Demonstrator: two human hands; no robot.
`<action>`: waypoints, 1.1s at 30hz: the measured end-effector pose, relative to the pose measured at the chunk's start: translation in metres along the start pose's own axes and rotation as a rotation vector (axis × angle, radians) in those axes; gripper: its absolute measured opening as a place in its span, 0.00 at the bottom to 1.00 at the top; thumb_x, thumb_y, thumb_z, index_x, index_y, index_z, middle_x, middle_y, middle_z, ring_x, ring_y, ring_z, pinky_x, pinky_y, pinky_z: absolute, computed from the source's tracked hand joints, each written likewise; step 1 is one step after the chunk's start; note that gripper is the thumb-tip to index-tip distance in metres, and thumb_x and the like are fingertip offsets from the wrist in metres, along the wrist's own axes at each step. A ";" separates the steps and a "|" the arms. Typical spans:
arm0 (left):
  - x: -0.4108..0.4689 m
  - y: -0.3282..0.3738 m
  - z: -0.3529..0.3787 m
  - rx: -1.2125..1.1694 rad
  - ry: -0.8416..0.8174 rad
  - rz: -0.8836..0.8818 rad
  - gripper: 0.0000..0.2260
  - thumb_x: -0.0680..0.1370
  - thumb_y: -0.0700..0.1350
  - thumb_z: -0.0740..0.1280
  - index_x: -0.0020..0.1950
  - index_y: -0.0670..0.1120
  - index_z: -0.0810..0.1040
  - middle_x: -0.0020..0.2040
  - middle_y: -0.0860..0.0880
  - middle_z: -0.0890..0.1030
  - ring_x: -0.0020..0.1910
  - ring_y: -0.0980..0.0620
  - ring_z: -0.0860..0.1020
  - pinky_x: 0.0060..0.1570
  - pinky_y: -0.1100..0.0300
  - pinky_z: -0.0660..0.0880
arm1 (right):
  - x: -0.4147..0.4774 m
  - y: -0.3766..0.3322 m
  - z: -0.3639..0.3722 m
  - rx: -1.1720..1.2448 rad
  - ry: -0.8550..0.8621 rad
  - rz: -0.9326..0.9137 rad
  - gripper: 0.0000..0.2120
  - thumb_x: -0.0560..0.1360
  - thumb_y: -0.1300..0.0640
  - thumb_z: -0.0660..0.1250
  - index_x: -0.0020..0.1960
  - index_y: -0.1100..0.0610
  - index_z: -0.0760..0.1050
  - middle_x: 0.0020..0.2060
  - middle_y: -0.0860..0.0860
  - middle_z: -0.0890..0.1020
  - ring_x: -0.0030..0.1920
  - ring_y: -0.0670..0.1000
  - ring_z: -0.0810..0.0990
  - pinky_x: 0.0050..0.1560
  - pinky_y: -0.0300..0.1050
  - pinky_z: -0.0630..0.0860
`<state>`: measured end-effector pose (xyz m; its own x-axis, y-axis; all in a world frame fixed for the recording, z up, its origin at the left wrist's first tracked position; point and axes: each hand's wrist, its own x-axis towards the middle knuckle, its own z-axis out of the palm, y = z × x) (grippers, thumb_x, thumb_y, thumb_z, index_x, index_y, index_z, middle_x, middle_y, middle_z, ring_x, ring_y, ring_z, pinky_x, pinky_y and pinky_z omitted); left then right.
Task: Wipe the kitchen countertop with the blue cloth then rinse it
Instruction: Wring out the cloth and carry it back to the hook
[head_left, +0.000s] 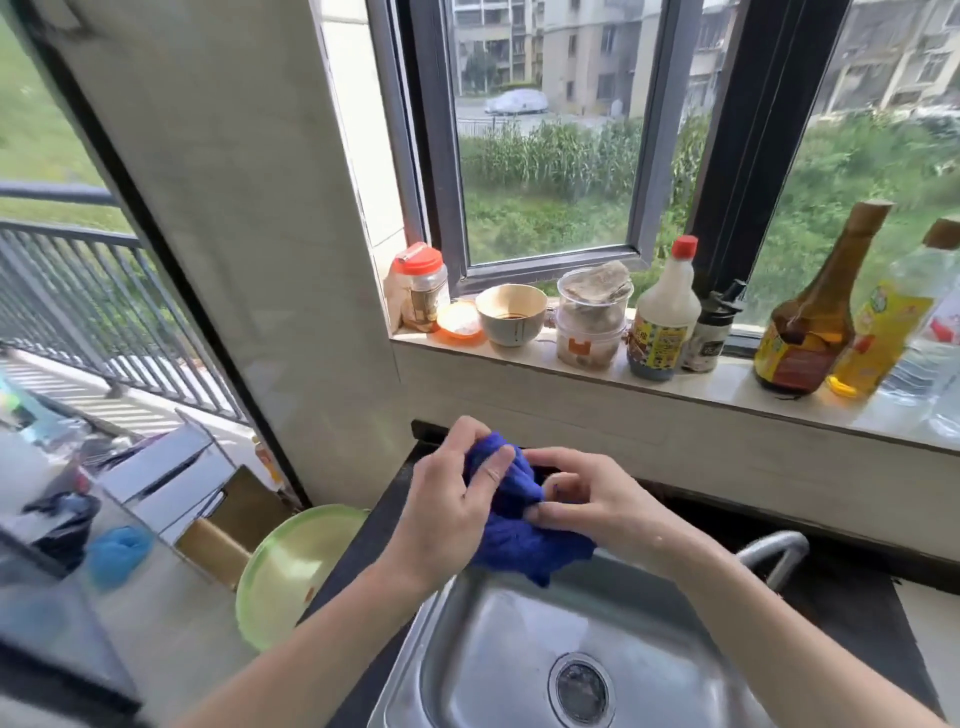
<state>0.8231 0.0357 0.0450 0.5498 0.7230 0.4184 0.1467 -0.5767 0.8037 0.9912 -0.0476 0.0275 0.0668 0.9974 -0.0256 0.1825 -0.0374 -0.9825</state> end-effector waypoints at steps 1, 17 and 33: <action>0.001 0.000 -0.003 0.008 0.125 -0.024 0.06 0.80 0.47 0.64 0.44 0.48 0.72 0.37 0.53 0.78 0.35 0.56 0.76 0.40 0.67 0.71 | 0.004 0.005 0.001 -0.111 0.028 -0.021 0.13 0.72 0.63 0.71 0.51 0.48 0.80 0.35 0.51 0.78 0.36 0.46 0.74 0.39 0.39 0.71; -0.119 0.031 -0.175 -0.102 0.701 -0.455 0.16 0.75 0.31 0.67 0.51 0.51 0.71 0.40 0.44 0.81 0.38 0.50 0.78 0.41 0.52 0.74 | 0.039 -0.084 0.157 0.083 -0.313 -0.282 0.11 0.77 0.69 0.62 0.49 0.58 0.82 0.41 0.47 0.84 0.42 0.42 0.80 0.46 0.36 0.75; -0.296 0.076 -0.380 0.769 0.690 -0.359 0.17 0.75 0.53 0.69 0.26 0.56 0.74 0.47 0.60 0.79 0.48 0.57 0.76 0.48 0.60 0.70 | 0.042 -0.215 0.393 -0.192 -0.565 -0.270 0.12 0.76 0.51 0.67 0.38 0.54 0.82 0.35 0.53 0.85 0.36 0.51 0.81 0.42 0.46 0.76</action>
<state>0.3593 -0.0770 0.1429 -0.1718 0.8155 0.5527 0.8125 -0.1999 0.5476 0.5694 0.0262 0.1650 -0.5220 0.8498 0.0730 0.2962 0.2608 -0.9188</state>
